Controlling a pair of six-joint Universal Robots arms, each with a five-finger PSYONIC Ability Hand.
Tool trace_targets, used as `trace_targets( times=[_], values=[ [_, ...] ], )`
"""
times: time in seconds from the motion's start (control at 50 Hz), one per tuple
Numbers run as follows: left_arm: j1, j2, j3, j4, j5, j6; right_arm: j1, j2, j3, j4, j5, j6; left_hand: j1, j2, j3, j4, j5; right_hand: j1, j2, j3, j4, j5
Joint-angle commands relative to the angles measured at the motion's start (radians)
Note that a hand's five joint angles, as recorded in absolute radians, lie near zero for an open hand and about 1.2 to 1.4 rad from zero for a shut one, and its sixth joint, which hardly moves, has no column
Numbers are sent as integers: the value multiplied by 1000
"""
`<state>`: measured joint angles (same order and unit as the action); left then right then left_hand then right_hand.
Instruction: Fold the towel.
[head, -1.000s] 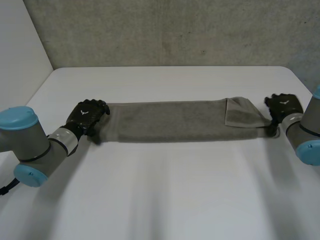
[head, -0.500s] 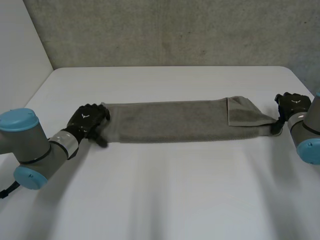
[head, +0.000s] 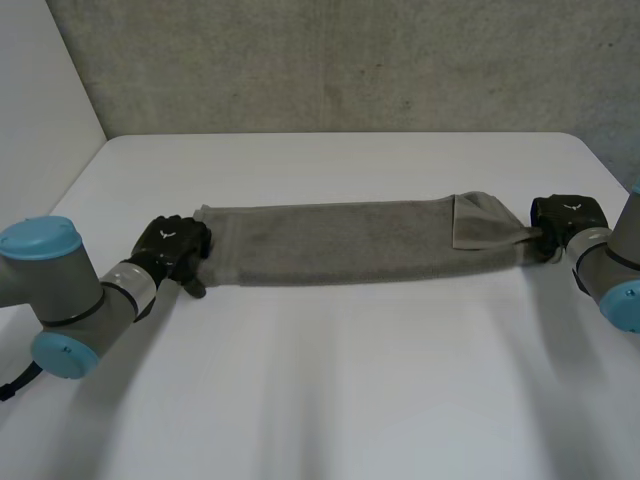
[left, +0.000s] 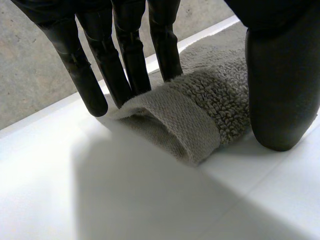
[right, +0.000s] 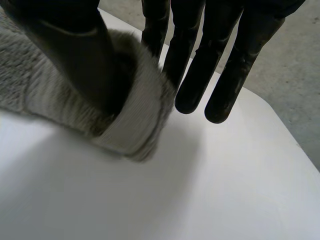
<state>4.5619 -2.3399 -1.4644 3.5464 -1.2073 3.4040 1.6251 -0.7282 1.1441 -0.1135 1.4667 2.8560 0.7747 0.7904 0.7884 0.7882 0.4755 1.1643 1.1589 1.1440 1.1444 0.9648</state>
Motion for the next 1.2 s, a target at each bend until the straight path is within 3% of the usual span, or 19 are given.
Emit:
trace_targets(
  times=[0.02, 0.16, 0.32, 0.42, 0.52, 0.6, 0.62, 0.64, 0.66, 0.68, 0.7, 0.74, 0.98, 1.2],
  values=[
    [0, 33, -5, -17, 2, 0, -5, -5, 3, 2, -71, 9, 41, 25, 27, 27, 165, 232, 237, 252, 252, 257],
    [8, 114, -8, -70, 8, -2, -14, -68, 3, 69, -80, 9, 290, 274, 276, 277, 415, 232, 237, 252, 252, 257],
    [29, 234, -72, -121, 15, 1, -34, -142, 0, 288, -111, -15, 290, 274, 276, 277, 415, 232, 237, 252, 252, 257],
    [32, 289, -151, -141, 17, 11, -73, -174, 52, 438, -167, -174, 287, 272, 274, 274, 412, 232, 237, 252, 252, 257],
    [45, 342, -259, -149, 28, 12, -117, -224, 158, 474, -174, -283, 281, 266, 268, 268, 406, 232, 237, 252, 252, 257],
    [51, 378, -330, -146, 51, 12, -142, -255, 221, 474, -174, -320, 255, 239, 241, 241, 380, 221, 227, 242, 241, 246],
    [55, 393, -361, -144, 64, 14, -151, -269, 245, 471, -174, -325, 179, 164, 166, 166, 304, -151, -145, -131, -131, -126],
    [66, 405, -387, -139, 72, 14, -151, -269, 246, 471, -174, -325, -39, -55, -53, -53, 85, -154, -149, -134, -135, -130],
    [66, 406, -387, -139, 72, 14, -156, -283, 272, 463, -172, -325, -42, -57, -55, -55, 83, -486, -480, -466, -466, -461],
    [80, 412, -399, -139, 77, 15, -156, -299, 295, 450, -174, -323, -361, -377, -375, -375, -237, -646, -641, -626, -626, -621],
    [91, 416, -405, -142, 77, 15, -156, -300, 295, 449, -174, -323, -536, -552, -550, -549, -411, -648, -642, -627, -628, -623],
    [95, 421, -407, -146, 77, 18, -154, -341, 344, 410, -190, -316, -532, -548, -546, -545, -407, -791, -786, -771, -771, -766],
    [80, 473, -392, -147, 64, 9, -74, -424, 468, 250, -220, -227, -523, -539, -537, -537, -398, -847, -842, -827, -828, -822],
    [-23, 445, -392, -107, 20, -8, 35, -419, 506, 69, -203, -172, -535, -550, -548, -548, -410, -765, -760, -745, -745, -740]
  ],
)
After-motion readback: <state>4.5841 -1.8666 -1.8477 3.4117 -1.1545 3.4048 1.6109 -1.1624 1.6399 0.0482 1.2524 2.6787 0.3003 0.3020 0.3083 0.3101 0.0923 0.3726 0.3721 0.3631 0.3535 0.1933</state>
